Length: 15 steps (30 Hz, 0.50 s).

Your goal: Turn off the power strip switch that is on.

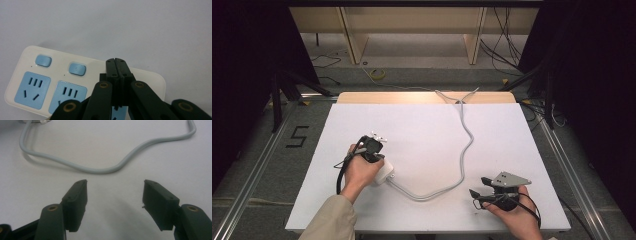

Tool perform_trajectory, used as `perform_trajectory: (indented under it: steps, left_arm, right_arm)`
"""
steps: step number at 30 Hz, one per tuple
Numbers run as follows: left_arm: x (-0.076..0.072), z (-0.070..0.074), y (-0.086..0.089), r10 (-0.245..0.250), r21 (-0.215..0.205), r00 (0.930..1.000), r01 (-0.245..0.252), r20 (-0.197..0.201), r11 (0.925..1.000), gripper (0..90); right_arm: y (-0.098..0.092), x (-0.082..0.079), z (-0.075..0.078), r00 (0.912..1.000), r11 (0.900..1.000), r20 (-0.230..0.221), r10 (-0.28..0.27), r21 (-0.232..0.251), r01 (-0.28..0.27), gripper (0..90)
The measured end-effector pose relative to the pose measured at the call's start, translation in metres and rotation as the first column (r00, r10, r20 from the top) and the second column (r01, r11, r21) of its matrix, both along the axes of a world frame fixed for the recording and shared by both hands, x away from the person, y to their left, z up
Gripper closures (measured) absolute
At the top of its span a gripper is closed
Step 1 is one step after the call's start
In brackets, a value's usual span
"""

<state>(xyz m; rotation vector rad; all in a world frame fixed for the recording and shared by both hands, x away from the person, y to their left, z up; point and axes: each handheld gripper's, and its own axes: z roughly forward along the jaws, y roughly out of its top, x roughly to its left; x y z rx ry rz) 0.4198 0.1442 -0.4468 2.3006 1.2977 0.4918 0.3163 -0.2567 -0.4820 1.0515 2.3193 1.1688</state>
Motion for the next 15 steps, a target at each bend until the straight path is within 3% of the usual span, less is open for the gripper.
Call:
perform_trajectory:
  steps: [15]
  left_arm:
    - [0.0002, -0.0002, 0.0006, 0.003, -0.01, 1.0, -0.003, -0.006, 0.9999, 89.7]
  right_arm:
    - [0.0003, -0.0003, 0.0002, 1.0, 1.0, 0.0, 0.0, -0.001, 0.0, 37.6]
